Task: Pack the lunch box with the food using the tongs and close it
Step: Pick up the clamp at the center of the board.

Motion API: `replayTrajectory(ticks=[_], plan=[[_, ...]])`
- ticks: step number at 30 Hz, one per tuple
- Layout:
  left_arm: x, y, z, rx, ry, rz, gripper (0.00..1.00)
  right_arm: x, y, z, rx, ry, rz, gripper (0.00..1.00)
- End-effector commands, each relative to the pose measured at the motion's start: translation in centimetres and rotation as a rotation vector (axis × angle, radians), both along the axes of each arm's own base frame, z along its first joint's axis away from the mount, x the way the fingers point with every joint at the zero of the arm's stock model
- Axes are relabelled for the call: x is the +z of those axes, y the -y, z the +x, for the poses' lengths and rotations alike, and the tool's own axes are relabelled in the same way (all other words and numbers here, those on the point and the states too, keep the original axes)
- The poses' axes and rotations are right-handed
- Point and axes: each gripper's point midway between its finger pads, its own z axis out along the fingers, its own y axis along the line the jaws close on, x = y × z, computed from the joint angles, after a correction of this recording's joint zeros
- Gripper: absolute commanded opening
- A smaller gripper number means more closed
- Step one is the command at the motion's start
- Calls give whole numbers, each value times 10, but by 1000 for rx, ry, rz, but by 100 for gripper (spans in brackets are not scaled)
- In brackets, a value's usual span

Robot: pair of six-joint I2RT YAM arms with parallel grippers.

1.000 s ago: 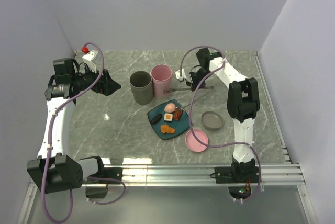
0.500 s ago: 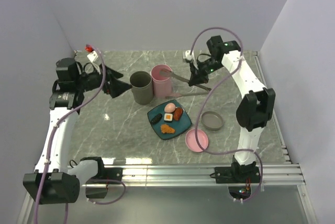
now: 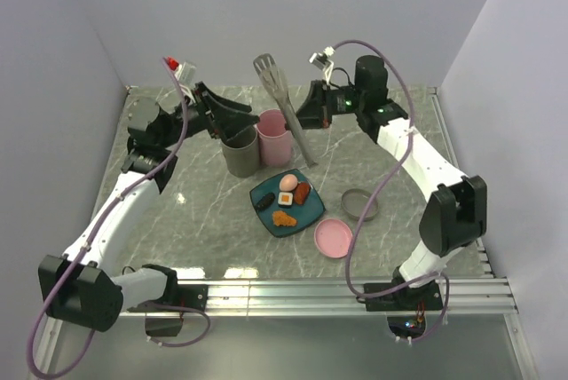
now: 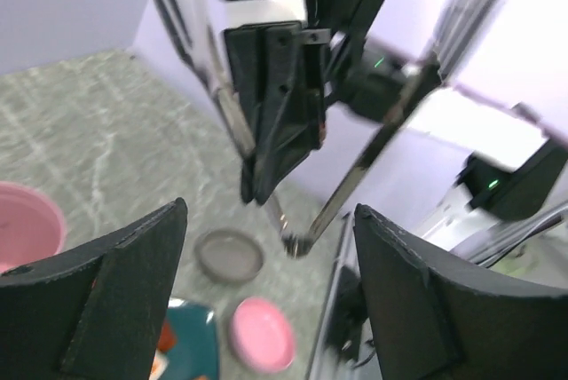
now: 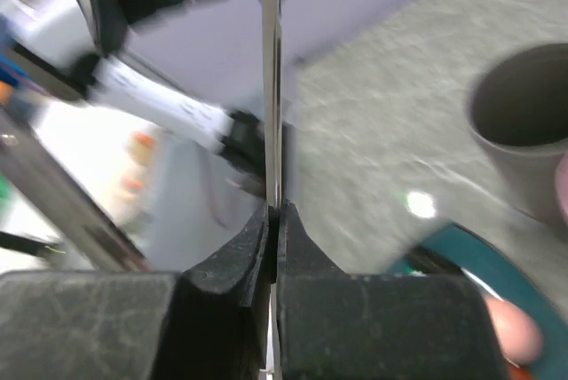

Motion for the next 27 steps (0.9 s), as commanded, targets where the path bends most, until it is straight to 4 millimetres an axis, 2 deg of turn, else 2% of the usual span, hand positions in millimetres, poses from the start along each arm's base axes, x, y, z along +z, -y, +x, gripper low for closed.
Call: replayTrajectory(ticks=[1,6,11,14,18,21,27], plan=[[44,4,-1,5,14,-173,81,69,-12,-21,95,-53,148,0],[51,11,7,6,-36,-215,73,84,-22,-35,131,-51,189,0],[62,10,12,19,-50,-239,63,80,-32,-51,163,-30,168,0],[71,11,4,-8,-15,-257,61,77,-37,-54,151,-63,152,0],[70,14,-7,-44,-7,-255,57,80,-41,-50,151,-95,165,0],[69,13,-5,-27,-11,-257,57,83,-45,-55,177,-111,172,0],[79,12,2,-15,-35,-301,48,79,-55,-61,187,-113,149,0]])
